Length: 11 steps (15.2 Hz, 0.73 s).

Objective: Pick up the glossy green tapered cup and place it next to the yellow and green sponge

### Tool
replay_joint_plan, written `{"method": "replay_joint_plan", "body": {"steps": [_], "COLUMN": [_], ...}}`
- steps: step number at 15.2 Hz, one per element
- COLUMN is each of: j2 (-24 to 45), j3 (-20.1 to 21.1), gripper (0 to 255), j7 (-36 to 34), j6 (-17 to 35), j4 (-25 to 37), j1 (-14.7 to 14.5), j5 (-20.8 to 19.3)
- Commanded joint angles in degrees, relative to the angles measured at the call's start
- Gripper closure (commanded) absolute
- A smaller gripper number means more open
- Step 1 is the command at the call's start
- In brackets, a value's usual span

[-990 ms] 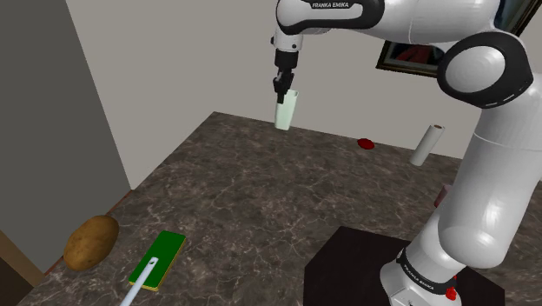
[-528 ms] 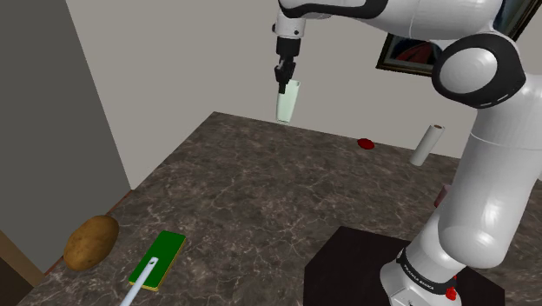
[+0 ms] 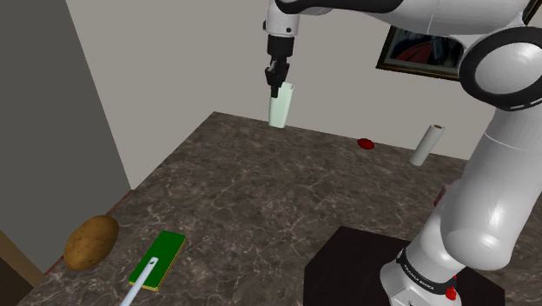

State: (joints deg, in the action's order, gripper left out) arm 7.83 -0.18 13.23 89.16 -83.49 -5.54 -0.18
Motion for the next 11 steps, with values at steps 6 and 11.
{"method": "replay_joint_plan", "body": {"steps": [6,11], "j2": [-3.6,-4.5], "j3": [4.0,7.1], "gripper": [255,255], "j7": [-9.1,-15.7], "j6": [1.0,1.2], "j4": [-4.6,-5.7], "j1": [-5.0,-8.5], "j5": [0.0,0.1]}}
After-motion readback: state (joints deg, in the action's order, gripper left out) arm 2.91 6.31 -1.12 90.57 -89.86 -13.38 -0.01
